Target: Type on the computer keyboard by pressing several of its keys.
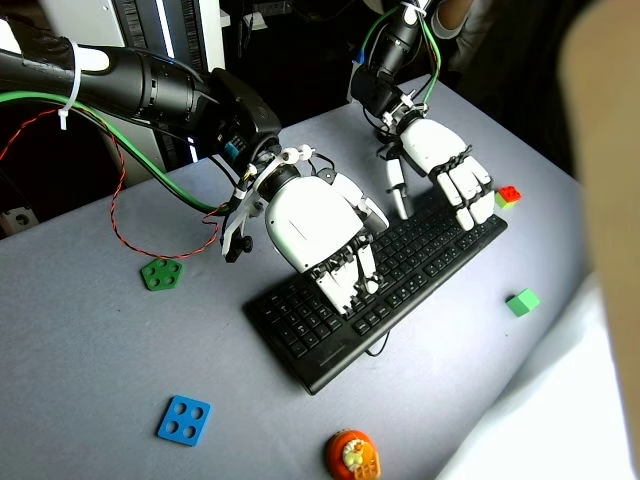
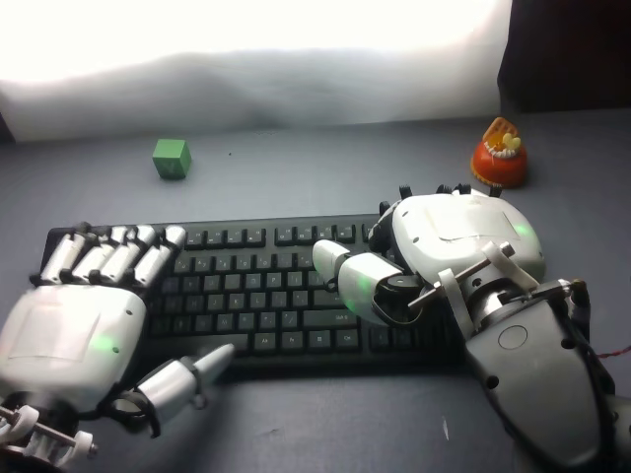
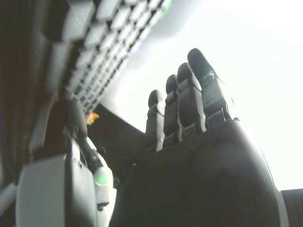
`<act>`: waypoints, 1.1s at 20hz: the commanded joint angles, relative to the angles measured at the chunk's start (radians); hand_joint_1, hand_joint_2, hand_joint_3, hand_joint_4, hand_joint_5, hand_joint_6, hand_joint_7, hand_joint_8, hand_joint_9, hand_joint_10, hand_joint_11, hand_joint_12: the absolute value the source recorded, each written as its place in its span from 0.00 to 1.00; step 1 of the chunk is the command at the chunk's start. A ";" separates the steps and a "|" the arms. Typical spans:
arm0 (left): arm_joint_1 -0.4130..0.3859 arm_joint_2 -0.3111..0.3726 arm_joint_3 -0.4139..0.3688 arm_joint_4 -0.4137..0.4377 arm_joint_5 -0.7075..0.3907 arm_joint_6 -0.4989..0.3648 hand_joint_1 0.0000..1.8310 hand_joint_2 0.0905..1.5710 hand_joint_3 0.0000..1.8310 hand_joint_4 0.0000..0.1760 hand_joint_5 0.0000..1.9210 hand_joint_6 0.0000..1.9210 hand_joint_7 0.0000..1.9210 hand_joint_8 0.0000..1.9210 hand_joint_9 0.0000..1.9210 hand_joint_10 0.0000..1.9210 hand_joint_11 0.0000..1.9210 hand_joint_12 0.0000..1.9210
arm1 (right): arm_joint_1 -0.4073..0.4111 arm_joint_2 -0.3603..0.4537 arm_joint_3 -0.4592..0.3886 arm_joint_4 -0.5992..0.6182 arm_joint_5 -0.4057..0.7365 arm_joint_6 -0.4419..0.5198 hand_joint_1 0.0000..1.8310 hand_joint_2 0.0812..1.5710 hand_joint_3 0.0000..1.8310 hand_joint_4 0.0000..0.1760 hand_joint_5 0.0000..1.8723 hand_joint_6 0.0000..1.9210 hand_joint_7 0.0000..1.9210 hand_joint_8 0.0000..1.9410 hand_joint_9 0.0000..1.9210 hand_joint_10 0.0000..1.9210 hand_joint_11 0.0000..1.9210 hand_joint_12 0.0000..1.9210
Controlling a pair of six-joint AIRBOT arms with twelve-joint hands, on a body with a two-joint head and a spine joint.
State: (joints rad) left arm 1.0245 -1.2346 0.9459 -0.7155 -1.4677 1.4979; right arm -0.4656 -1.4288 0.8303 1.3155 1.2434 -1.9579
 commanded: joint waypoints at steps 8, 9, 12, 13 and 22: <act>-0.056 0.092 -0.033 0.051 -0.006 -0.087 0.00 0.71 0.00 0.17 0.22 0.02 0.28 0.02 0.27 0.04 0.00 0.68 | 0.016 0.014 -0.003 -0.094 0.060 -0.003 0.00 0.77 0.00 0.00 0.43 0.01 0.54 0.00 0.36 0.61 0.18 0.93; -0.062 0.115 -0.043 0.061 0.025 -0.101 0.00 0.72 0.00 0.12 0.25 0.03 0.32 0.03 0.30 0.06 0.00 0.72 | 0.018 0.019 -0.003 -0.094 0.056 -0.005 0.00 0.77 0.00 0.00 0.45 0.02 0.55 0.01 0.36 0.61 0.19 0.93; -0.078 0.193 -0.070 0.130 0.169 -0.156 0.00 0.74 0.00 0.04 0.29 0.02 0.36 0.03 0.28 0.19 0.00 0.77 | 0.022 0.035 -0.003 -0.103 0.042 -0.008 0.00 0.77 0.00 0.00 0.48 0.03 0.56 0.01 0.36 0.64 0.19 0.95; -0.092 0.234 -0.088 0.170 0.252 -0.176 0.01 0.75 0.00 0.00 0.35 0.03 0.41 0.05 0.23 0.44 0.00 0.85 | 0.025 0.047 -0.003 -0.113 0.027 -0.010 0.00 0.77 0.00 0.00 0.53 0.06 0.59 0.03 0.36 0.66 0.19 0.95; -0.251 0.428 -0.216 0.317 0.469 -0.283 0.10 0.83 0.00 0.00 0.40 0.83 0.45 0.89 0.41 0.99 0.34 1.00 | 0.080 0.135 -0.003 -0.190 -0.105 -0.062 0.00 0.80 0.00 0.00 0.55 0.81 0.63 0.89 0.61 1.00 0.57 1.00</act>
State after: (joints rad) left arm 0.7731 -0.8093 0.7326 -0.4362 -0.9283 1.2182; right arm -0.3977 -1.2968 0.8303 1.2236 1.0870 -2.0201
